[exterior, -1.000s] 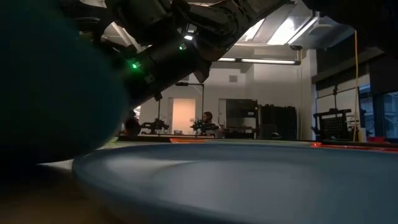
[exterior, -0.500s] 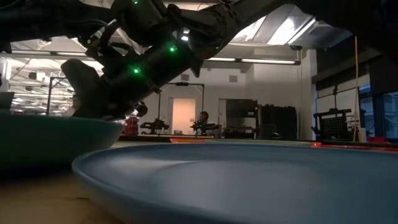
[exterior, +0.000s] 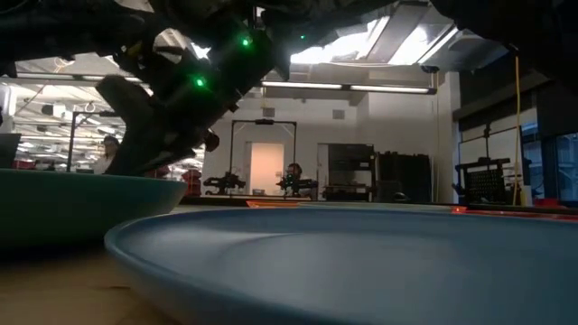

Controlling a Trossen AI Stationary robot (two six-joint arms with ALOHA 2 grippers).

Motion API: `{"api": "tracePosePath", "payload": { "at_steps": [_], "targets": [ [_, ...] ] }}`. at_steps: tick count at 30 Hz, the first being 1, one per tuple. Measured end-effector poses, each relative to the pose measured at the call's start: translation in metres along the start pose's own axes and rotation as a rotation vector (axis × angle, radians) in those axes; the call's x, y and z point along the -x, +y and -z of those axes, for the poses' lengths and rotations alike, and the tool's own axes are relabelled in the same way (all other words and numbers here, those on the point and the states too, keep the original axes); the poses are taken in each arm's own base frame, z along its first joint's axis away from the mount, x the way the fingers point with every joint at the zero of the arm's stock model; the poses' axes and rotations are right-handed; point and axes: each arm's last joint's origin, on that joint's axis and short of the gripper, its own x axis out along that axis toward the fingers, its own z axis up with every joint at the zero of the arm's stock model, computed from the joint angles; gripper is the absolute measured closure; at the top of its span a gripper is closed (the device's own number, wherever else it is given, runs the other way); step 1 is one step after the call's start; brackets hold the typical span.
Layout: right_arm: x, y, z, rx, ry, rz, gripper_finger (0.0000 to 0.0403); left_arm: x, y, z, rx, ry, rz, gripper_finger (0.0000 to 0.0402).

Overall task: Stack plastic plates
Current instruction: Stack the green plate on top of the blue plate

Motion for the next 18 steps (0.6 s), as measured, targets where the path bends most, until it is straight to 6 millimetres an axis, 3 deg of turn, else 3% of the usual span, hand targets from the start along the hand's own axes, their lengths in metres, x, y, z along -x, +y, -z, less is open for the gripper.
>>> {"api": "tracePosePath", "payload": {
  "at_steps": [5,10,14,18],
  "targets": [
    [-0.007,0.001,0.009,-0.027,0.029,-0.012,0.0244,0.0,0.0,0.0,0.0,0.001,0.0,0.0383],
    [-0.012,0.002,0.02,-0.028,0.052,-0.049,0.0236,0.0,0.0,0.001,-0.002,0.008,-0.005,0.0383],
    [-0.012,0.002,0.02,-0.028,0.061,-0.063,0.0244,0.0,0.0,0.001,-0.002,0.008,-0.008,0.0383],
    [-0.015,0.003,0.023,-0.027,0.067,-0.074,0.0283,0.0,0.0,0.001,-0.003,0.012,-0.008,0.0383]
  ]
}}
